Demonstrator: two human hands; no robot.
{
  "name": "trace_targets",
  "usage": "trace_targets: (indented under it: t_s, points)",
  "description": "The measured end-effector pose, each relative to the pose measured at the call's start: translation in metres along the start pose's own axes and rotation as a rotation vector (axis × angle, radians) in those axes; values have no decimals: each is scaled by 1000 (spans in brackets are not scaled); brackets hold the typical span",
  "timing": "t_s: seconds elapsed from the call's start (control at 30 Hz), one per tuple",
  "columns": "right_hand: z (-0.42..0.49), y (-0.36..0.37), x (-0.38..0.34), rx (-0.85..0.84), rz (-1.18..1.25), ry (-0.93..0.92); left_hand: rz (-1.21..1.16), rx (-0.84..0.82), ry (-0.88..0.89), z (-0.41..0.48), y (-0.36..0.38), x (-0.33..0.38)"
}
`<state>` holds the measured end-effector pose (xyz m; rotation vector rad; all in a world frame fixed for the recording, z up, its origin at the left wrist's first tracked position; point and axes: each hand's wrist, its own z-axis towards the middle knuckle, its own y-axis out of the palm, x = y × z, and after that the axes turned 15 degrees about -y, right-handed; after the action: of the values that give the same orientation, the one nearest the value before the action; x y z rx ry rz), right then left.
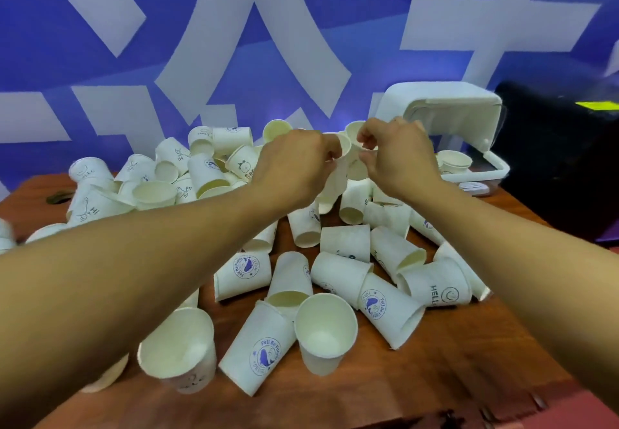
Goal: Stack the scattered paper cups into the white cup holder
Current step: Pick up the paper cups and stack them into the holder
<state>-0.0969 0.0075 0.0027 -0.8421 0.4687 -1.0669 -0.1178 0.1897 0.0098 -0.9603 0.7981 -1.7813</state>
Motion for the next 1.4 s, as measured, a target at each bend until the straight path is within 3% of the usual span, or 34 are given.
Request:
trace_targets:
  t_s: [0.33, 0.6, 0.87, 1.13, 1.4]
  points:
    - [-21, -54, 101, 167, -206, 209, -69, 148, 152, 55, 36, 92]
    - [-28, -49, 157, 103, -329, 278, 2, 194, 203, 105, 89, 142]
    - [-27, -3, 200, -19, -337, 290, 101, 86, 200, 132, 141, 149]
    - [-33, 35, 224, -158, -318, 289, 126, 44, 312, 143, 175, 154]
    - [-41, 55, 230, -338, -265, 273, 100, -168, 315, 144, 185, 150]
